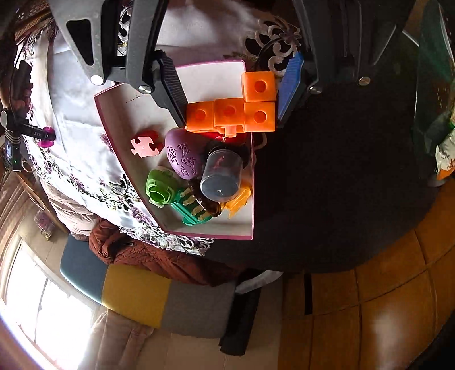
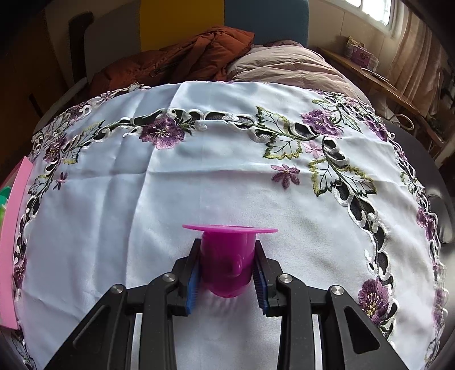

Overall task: Organize rigid objects
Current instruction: 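Carry the orange cubes into the tray and open the left gripper, then carry the pink suction cup over the tray with the right gripper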

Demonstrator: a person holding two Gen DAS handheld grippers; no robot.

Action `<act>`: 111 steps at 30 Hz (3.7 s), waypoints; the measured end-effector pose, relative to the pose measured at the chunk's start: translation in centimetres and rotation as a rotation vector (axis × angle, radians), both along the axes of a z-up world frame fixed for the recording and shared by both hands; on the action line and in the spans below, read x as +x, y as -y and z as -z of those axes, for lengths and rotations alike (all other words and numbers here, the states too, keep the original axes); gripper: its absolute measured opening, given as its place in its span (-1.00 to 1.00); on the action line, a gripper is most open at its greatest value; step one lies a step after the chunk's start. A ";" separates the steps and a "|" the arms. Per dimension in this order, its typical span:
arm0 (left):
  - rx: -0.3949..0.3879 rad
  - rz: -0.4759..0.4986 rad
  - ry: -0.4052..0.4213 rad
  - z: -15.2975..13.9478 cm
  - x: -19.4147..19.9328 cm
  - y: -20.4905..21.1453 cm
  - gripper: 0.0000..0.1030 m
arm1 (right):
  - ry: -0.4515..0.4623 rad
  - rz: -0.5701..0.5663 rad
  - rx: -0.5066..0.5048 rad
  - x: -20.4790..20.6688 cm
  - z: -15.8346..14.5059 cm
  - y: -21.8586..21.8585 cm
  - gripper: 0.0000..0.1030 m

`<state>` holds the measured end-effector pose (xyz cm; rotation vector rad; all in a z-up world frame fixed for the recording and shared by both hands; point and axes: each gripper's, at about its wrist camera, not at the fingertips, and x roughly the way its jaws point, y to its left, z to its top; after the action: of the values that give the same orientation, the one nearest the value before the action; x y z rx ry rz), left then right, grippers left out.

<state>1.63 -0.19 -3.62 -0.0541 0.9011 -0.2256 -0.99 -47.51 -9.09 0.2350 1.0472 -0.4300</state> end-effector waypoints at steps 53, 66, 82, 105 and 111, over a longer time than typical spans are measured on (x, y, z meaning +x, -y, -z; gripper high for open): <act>0.055 0.135 -0.119 4.8 1.3 4.8 0.19 | -0.020 -0.021 -0.035 0.0 -0.1 -0.2 -0.37; 0.078 0.123 -0.077 3.5 0.3 4.5 0.23 | -0.022 -0.023 -0.033 -0.2 -0.1 -0.2 -0.37; 0.045 0.106 -0.047 2.5 -0.2 3.5 0.26 | -0.036 -0.033 -0.054 -0.5 -0.2 -0.7 -0.38; -0.049 0.023 -0.017 1.4 0.2 0.8 0.27 | 0.035 -0.182 -0.041 -0.3 -3.9 -6.5 -0.38; -0.052 -0.008 -0.003 1.0 0.4 0.0 0.27 | 0.142 -0.351 0.018 -0.1 -7.2 -12.9 -0.38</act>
<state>2.00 -0.15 -4.65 -0.1062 0.8979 -0.2421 -1.08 -34.57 -1.93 0.0924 0.9297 -0.0855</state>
